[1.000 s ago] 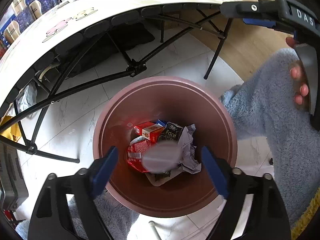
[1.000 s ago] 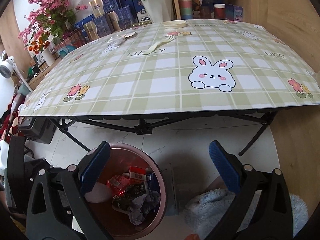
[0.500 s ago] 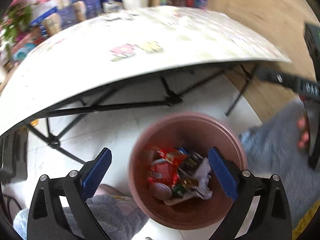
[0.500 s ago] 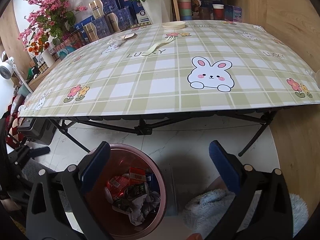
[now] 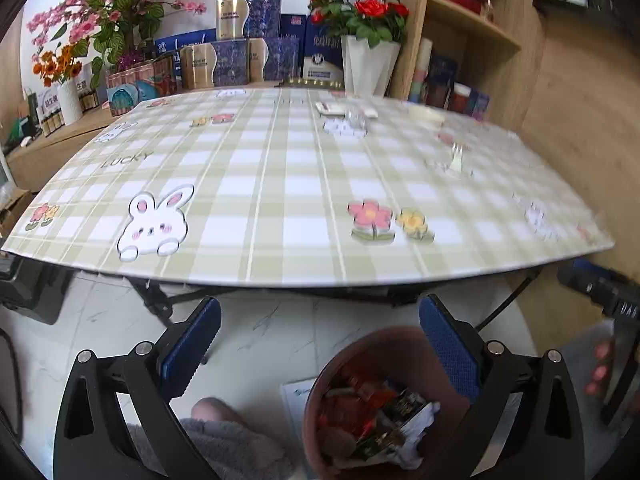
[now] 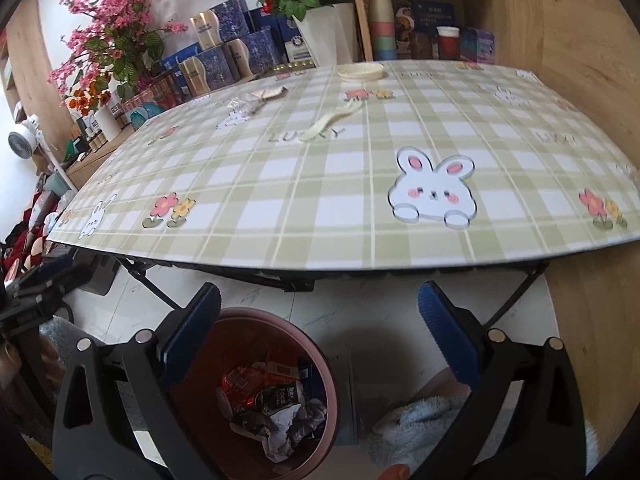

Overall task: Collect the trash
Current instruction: 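Move both open tools back over the table toward the remaining items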

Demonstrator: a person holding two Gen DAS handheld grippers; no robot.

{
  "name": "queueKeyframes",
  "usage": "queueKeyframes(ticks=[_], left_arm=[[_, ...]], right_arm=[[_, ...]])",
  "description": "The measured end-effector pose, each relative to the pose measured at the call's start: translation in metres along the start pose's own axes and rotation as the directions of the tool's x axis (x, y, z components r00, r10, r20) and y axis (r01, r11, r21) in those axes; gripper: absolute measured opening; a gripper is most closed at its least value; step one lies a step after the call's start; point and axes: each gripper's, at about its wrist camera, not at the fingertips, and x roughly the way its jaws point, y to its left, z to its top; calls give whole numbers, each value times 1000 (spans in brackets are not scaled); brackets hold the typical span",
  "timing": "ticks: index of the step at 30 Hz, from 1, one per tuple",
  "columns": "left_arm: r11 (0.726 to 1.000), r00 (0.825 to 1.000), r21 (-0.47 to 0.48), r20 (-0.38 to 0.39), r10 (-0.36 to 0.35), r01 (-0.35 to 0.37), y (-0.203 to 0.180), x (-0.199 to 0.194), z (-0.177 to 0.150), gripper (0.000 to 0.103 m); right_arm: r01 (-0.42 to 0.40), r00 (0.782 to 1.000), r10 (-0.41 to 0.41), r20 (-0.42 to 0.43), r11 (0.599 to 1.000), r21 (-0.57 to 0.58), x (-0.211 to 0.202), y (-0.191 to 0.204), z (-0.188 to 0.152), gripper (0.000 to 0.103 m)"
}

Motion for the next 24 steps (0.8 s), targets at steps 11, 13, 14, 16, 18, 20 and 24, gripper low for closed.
queueKeyframes(ticks=[11, 13, 14, 16, 18, 20, 24], left_arm=[[997, 981, -70, 193, -13, 27, 14, -15, 55, 97], [996, 981, -81, 191, -13, 29, 16, -10, 64, 97], [996, 981, -82, 193, -9, 26, 17, -8, 68, 97], [997, 977, -75, 212, 1, 15, 19, -5, 79, 97], [998, 973, -64, 231, 11, 4, 22, -1, 90, 97], [999, 974, -54, 225, 14, -2, 25, 7, 103, 97], [998, 978, -60, 210, 5, 8, 35, 24, 124, 97]], right_arm=[[-37, 999, 37, 19, 999, -18, 0, -11, 47, 97], [-43, 999, 43, 12, 999, 0, 5, -17, 58, 97], [-41, 999, 41, 9, 999, 6, 7, -20, 63, 97], [-35, 999, 35, 5, 999, 7, 13, -25, 75, 97], [-31, 1000, 31, 5, 999, 9, 20, -33, 92, 97], [-24, 1000, 24, 9, 999, 21, 27, -41, 106, 97], [4, 1000, -5, 15, 999, 53, 52, -60, 144, 97]])
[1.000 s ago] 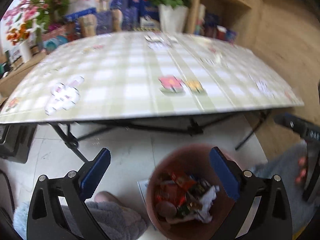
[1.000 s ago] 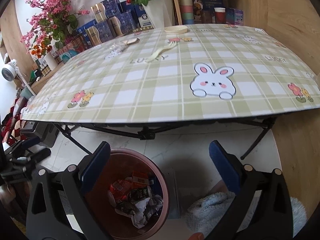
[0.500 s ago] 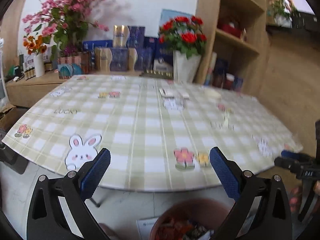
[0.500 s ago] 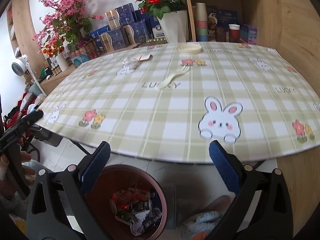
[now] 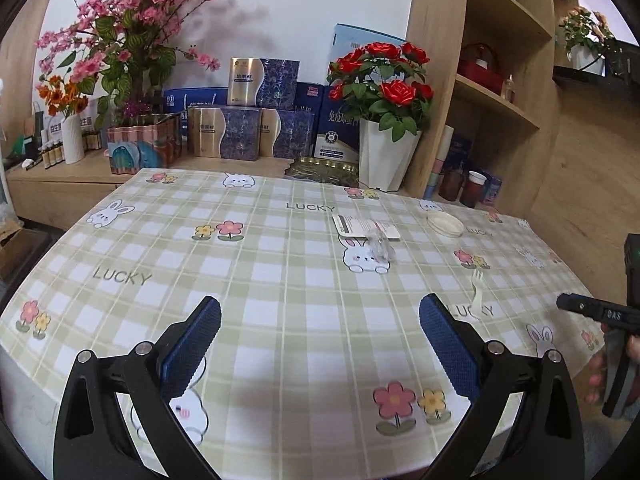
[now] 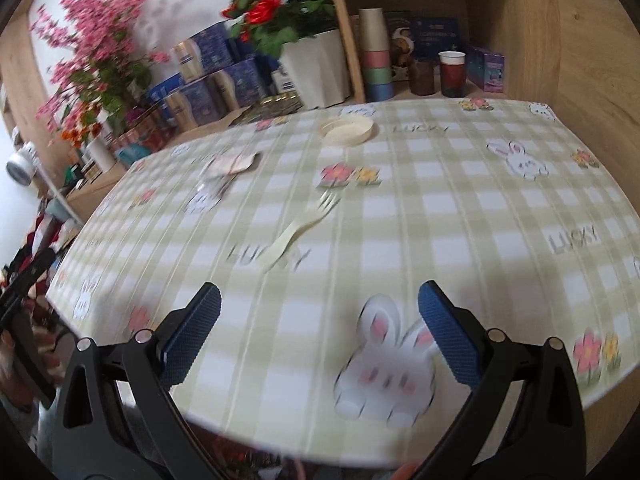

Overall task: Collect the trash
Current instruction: 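Move both open tools back over the table toward the remaining items, then grasp the clear plastic piece with the left tool while the right tool grasps the cream round lid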

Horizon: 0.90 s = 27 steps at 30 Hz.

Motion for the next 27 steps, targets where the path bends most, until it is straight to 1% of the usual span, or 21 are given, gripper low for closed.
queueKeyframes(ticks=[4, 7, 10, 13, 16, 18, 20, 23, 25, 27], left_arm=[[1000, 999, 9, -32, 5, -4, 0, 29, 19, 97], [1000, 999, 20, -49, 12, -11, -2, 51, 30, 97], [999, 998, 39, -53, 22, -20, -6, 70, 40, 97], [998, 997, 52, -65, 29, -26, -7, 88, 47, 97], [998, 996, 56, -82, 29, -25, -6, 106, 52, 97], [999, 996, 51, -91, 21, -17, -4, 114, 54, 97], [999, 995, 46, -103, 10, -5, -3, 122, 56, 97], [999, 992, 48, -126, -10, 16, -4, 135, 58, 97], [998, 992, 57, -129, -14, 21, -6, 141, 58, 97], [997, 991, 62, -132, -27, 35, -10, 145, 58, 97]], right_arm=[[39, 999, -39, -8, 999, -11, 37, -10, 37, 97], [85, 996, -87, -17, 994, -69, 70, -8, 64, 97], [108, 993, -111, -25, 987, -118, 101, -4, 89, 97], [125, 990, -133, -51, 982, -141, 136, -2, 112, 97], [139, 984, -156, -90, 977, -164, 167, 1, 125, 97], [177, 974, -200, -103, 963, -201, 186, 5, 132, 97], [176, 970, -206, -130, 962, -209, 204, 7, 140, 97], [173, 968, -205, -144, 963, -206, 221, 9, 150, 97], [196, 962, -224, -153, 964, -178, 233, 6, 157, 97], [197, 961, -219, -170, 970, -140, 243, 1, 161, 97]])
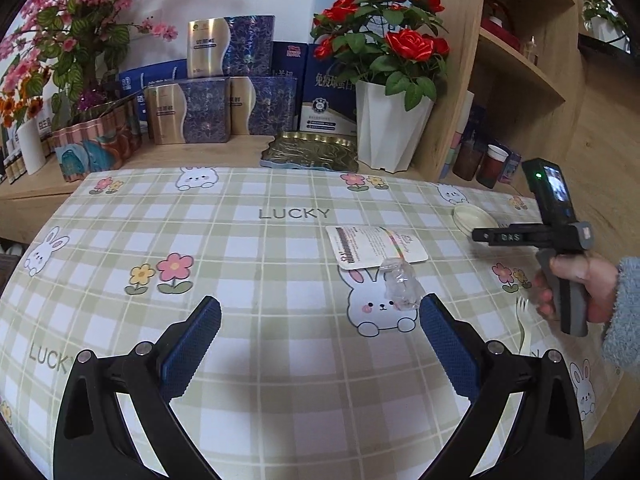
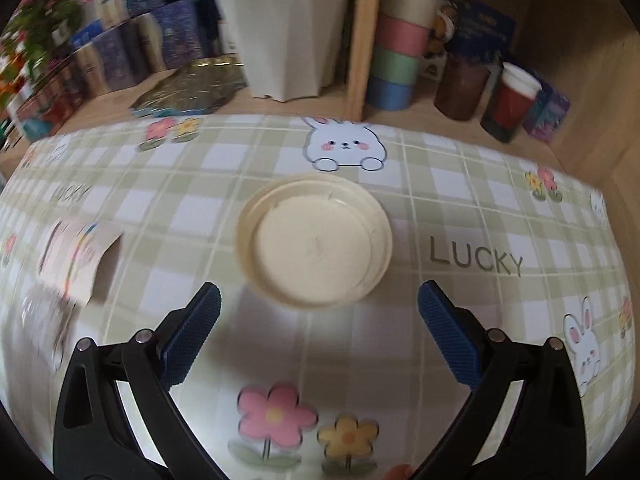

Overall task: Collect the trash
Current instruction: 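Grasp the clear plastic piece with the left tool while the right tool grasps the cream round lid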

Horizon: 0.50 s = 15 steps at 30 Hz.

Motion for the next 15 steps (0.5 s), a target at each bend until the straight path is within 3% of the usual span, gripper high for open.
queueKeyframes(ticks=[3, 10, 12, 15], left_arm=[[1000, 1000, 9, -14, -28, 28, -7, 9, 2, 97], [992, 993, 75, -68, -94, 99, -38, 40, 11, 97], [990, 990, 80, -83, -113, 120, -46, 50, 12, 92], [987, 982, 70, -128, -136, 146, -54, 71, 15, 80]], right_arm=[[27, 999, -27, -18, 1000, 0, 12, 3, 6, 97], [3, 1000, -3, -1, 1000, 2, 17, 6, 8, 96], [-21, 1000, 21, 23, 1000, -3, 13, 7, 5, 84], [-24, 998, 25, 53, 999, -30, 7, 11, 0, 83]])
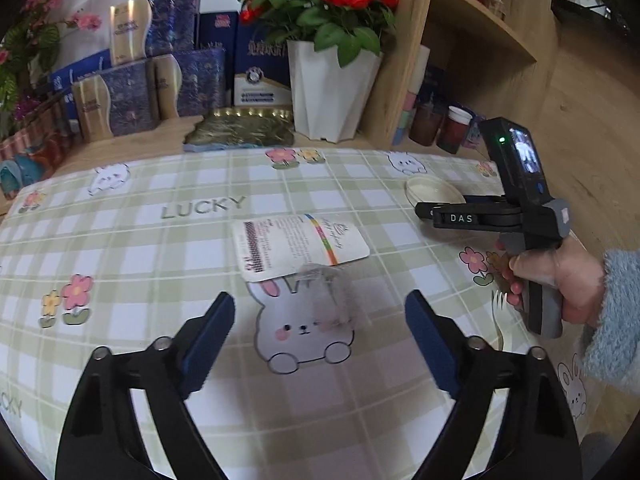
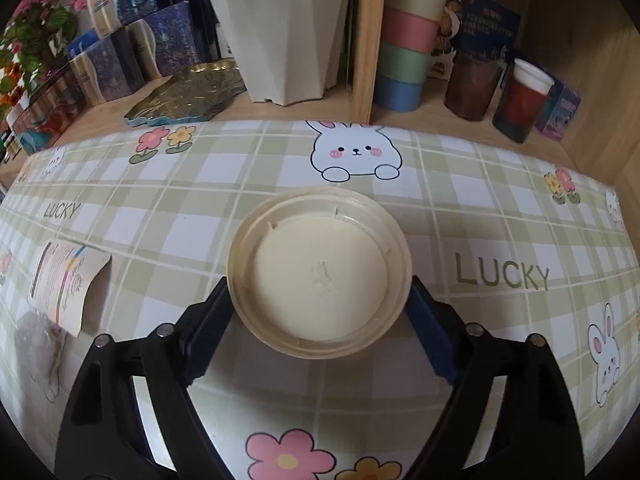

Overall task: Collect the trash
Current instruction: 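Grasp the clear plastic piece with the left tool while the right tool grasps the cream round lid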

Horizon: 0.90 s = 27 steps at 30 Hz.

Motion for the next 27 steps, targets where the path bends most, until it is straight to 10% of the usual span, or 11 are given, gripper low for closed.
queueKeyframes(ticks=[14, 27], left_arm=[[995, 993, -102, -113, -26, 14, 6, 50, 3, 24], [984, 995, -144, 14, -99, 100, 4, -46, -9, 19]], right_arm=[[-91, 989, 89, 117, 996, 18, -24, -6, -6, 82], [-73, 988, 65, 142, 996, 46, -50, -4, -19, 82]])
